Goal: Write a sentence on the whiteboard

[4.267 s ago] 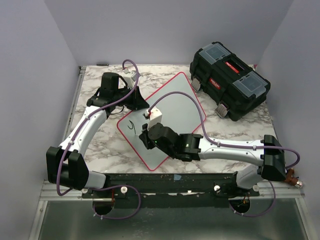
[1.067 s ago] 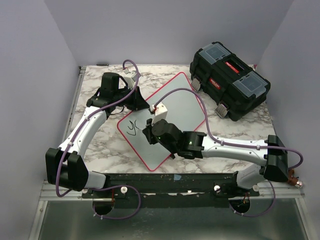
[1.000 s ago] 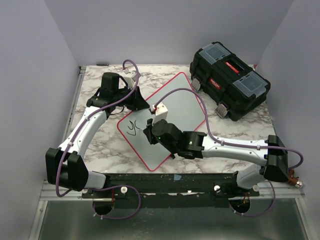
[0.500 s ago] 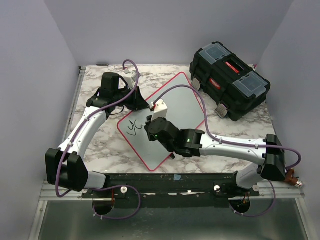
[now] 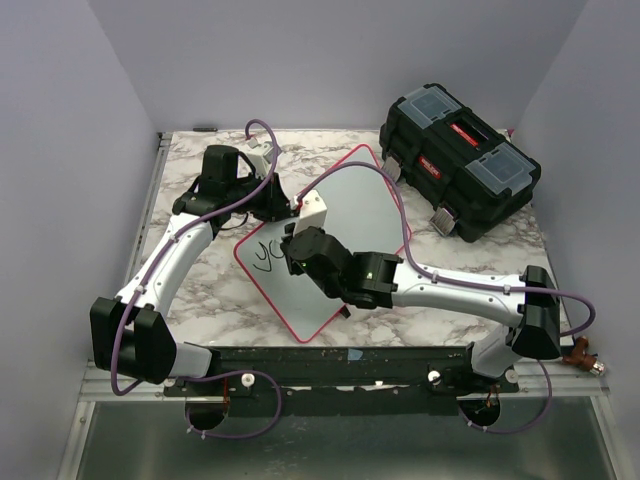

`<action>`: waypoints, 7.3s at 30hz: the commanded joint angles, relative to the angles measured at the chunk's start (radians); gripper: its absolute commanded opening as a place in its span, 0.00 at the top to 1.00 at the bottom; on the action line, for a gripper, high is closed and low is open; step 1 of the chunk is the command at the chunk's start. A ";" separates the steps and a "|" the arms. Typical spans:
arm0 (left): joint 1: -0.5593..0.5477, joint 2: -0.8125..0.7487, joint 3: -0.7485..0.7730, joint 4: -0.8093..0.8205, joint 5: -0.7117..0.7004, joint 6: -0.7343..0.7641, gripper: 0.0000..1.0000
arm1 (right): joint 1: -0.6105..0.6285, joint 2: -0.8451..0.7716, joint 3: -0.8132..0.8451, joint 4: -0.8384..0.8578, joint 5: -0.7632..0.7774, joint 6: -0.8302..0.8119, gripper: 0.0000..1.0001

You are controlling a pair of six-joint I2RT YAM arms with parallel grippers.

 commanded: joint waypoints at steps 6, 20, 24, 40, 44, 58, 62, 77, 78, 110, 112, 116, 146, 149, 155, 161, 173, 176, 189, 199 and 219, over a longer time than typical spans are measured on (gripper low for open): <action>-0.028 -0.013 -0.008 -0.078 -0.053 0.082 1.00 | -0.003 0.013 0.025 0.006 -0.035 -0.010 0.99; -0.028 -0.017 -0.010 -0.077 -0.053 0.082 1.00 | -0.003 -0.137 -0.150 0.128 -0.064 -0.008 0.99; -0.028 -0.017 -0.009 -0.076 -0.053 0.082 1.00 | -0.005 -0.161 -0.170 0.134 -0.011 -0.008 0.99; -0.028 -0.017 -0.009 -0.077 -0.058 0.083 1.00 | -0.029 -0.088 -0.083 0.089 0.034 0.004 0.99; -0.029 -0.017 -0.009 -0.077 -0.058 0.083 1.00 | -0.035 -0.063 -0.056 0.082 0.028 0.004 0.99; -0.028 -0.019 -0.009 -0.078 -0.061 0.083 1.00 | -0.046 -0.064 -0.126 0.075 -0.012 0.044 0.99; -0.029 -0.019 -0.008 -0.079 -0.064 0.086 1.00 | -0.046 -0.084 -0.176 0.073 -0.030 0.071 1.00; -0.029 -0.021 -0.010 -0.079 -0.064 0.086 1.00 | -0.046 -0.108 -0.212 0.004 0.043 0.129 0.99; -0.029 -0.022 -0.010 -0.079 -0.064 0.086 1.00 | -0.047 -0.103 -0.204 -0.001 0.052 0.130 0.99; -0.032 -0.024 -0.010 -0.079 -0.061 0.086 1.00 | -0.086 0.011 0.006 0.012 0.059 0.014 0.99; -0.032 -0.025 -0.010 -0.079 -0.061 0.085 1.00 | -0.087 0.006 -0.009 0.012 0.054 0.024 0.99; -0.032 -0.025 -0.009 -0.079 -0.059 0.086 1.00 | -0.086 -0.006 -0.042 0.012 0.039 0.054 0.99; -0.034 -0.041 -0.014 -0.074 -0.057 0.084 1.00 | -0.086 -0.138 -0.205 -0.056 0.037 0.145 0.99; -0.034 -0.042 -0.013 -0.076 -0.057 0.084 1.00 | -0.086 -0.160 -0.169 -0.068 0.081 0.101 0.99; -0.041 -0.076 -0.022 -0.076 -0.072 0.086 1.00 | -0.086 -0.225 -0.161 -0.033 0.148 0.032 0.99; -0.044 -0.086 -0.025 -0.069 -0.072 0.083 1.00 | -0.113 -0.272 -0.190 0.018 0.160 -0.001 0.99; -0.046 -0.091 -0.028 -0.071 -0.076 0.086 1.00 | -0.221 -0.258 -0.193 0.180 -0.111 -0.052 0.99; -0.048 -0.092 -0.029 -0.073 -0.079 0.087 1.00 | -0.226 -0.244 -0.188 0.203 -0.143 -0.053 0.99; -0.050 -0.086 -0.026 -0.073 -0.079 0.090 1.00 | -0.255 -0.173 -0.183 0.256 -0.214 -0.041 0.99; -0.052 -0.083 -0.023 -0.074 -0.076 0.088 1.00 | -0.264 -0.163 -0.211 0.195 -0.207 -0.040 0.99; -0.056 -0.078 -0.026 -0.078 -0.089 0.092 1.00 | -0.264 -0.387 -0.309 0.282 -0.297 -0.088 0.99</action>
